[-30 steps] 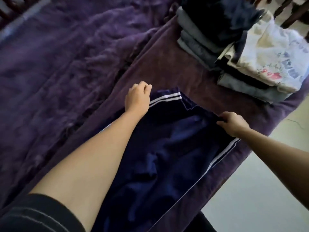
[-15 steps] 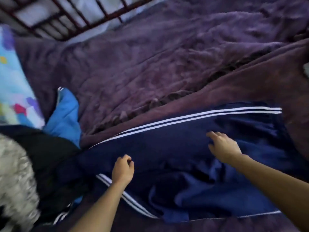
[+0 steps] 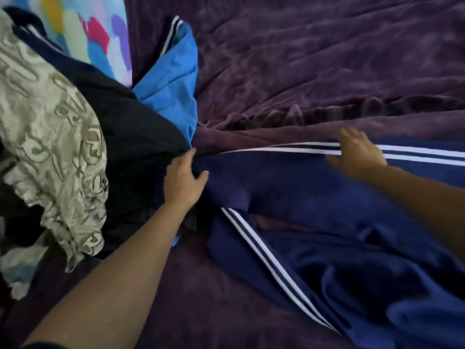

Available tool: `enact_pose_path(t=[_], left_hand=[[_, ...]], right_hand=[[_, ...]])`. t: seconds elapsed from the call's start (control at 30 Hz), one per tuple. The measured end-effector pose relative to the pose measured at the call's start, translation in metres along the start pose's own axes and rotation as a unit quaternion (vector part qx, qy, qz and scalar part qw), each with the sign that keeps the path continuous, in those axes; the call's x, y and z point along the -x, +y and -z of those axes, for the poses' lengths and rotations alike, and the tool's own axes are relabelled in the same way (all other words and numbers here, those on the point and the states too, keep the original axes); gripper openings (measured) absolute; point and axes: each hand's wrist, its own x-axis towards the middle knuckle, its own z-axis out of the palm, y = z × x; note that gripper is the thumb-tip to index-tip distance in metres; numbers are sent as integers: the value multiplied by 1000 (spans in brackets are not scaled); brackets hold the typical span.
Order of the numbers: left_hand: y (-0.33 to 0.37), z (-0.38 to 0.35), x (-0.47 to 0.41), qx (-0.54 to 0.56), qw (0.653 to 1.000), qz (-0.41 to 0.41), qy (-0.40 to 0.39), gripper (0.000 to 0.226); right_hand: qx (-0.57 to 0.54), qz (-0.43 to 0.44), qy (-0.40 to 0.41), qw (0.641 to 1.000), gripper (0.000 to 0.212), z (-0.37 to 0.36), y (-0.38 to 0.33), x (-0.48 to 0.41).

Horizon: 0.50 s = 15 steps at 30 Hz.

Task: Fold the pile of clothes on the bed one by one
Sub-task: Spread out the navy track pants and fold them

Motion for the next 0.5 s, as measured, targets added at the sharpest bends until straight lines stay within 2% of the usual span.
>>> enact_pose_path(t=[0.07,0.17,0.23,0.3,0.4,0.47,0.5], left_hand=[[1,-16,6,-75,992,-89,-39,35],[-6,-32,45,-153,972,-162,-71,16],[-18,-33,74,-117,969,-205,-74,10],[-27,-28,89,-36,970,-241,-3,9],[-26,-14,65,1,965,-221,140,19],[-23,-8,34,-37,973,-179,139,27],[-23,-7,19,-62,982,-154,93,32]], right_hand=[[28,-9,-17,999,59,-11,-12,-14],[60,-12,62,996,38,-21,-20,10],[50,33,118,991,22,-29,-16,49],[51,100,137,984,12,-41,-3,96],[92,110,87,986,28,-63,24,144],[109,88,61,988,36,-72,33,151],[115,87,58,988,37,-73,32,149]])
